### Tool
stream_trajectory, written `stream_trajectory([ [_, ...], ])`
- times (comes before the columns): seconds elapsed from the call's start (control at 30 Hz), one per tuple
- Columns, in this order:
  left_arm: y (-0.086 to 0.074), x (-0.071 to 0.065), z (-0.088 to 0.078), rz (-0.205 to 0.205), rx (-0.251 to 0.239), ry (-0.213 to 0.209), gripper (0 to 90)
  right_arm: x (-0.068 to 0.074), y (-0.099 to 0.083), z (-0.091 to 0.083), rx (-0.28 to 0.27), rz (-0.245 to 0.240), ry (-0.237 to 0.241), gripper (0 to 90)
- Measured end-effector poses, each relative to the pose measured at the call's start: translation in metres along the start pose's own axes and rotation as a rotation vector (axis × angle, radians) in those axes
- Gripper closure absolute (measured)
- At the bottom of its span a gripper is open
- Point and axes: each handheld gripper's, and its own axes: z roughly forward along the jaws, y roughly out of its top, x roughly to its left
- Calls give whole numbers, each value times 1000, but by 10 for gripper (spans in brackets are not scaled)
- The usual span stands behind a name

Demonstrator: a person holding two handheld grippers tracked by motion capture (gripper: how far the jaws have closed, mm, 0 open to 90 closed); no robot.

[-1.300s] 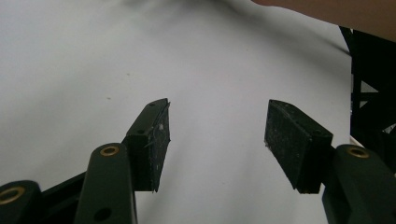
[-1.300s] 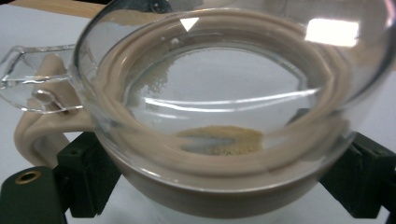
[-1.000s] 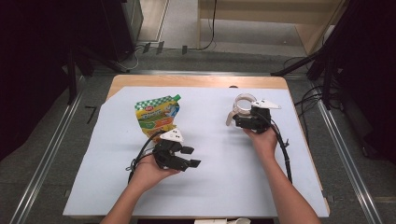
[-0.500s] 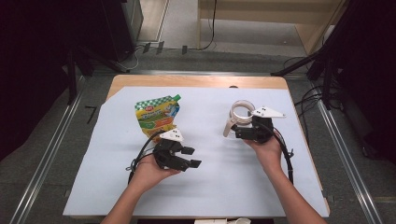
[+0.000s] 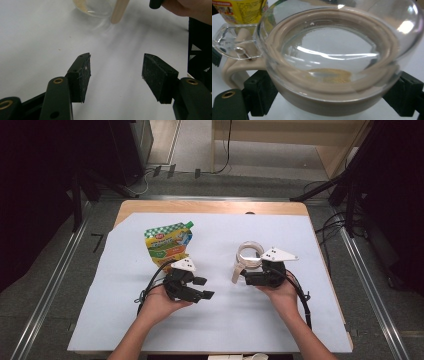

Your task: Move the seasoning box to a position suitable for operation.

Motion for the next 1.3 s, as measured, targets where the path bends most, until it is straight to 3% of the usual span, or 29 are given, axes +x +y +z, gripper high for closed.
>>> stream_trajectory([
  [0.4, -1, 6, -10, -26, -10, 24, 406, 35, -7, 16, 36, -58, 109, 116],
  [0.7, -1, 10, -15, -33, -17, 34, 408, 55, -14, 19, 56, -101, 158, 116],
  [0.87, -1, 9, -14, -30, -15, 35, 407, 60, -18, 19, 46, -137, 168, 116],
  [1.1, -2, 7, -12, -25, -8, 30, 407, 58, -19, 19, 44, -121, 180, 106],
  [1.3, -2, 7, -12, -29, -2, 31, 409, 52, -18, 10, 89, -89, 190, 60],
])
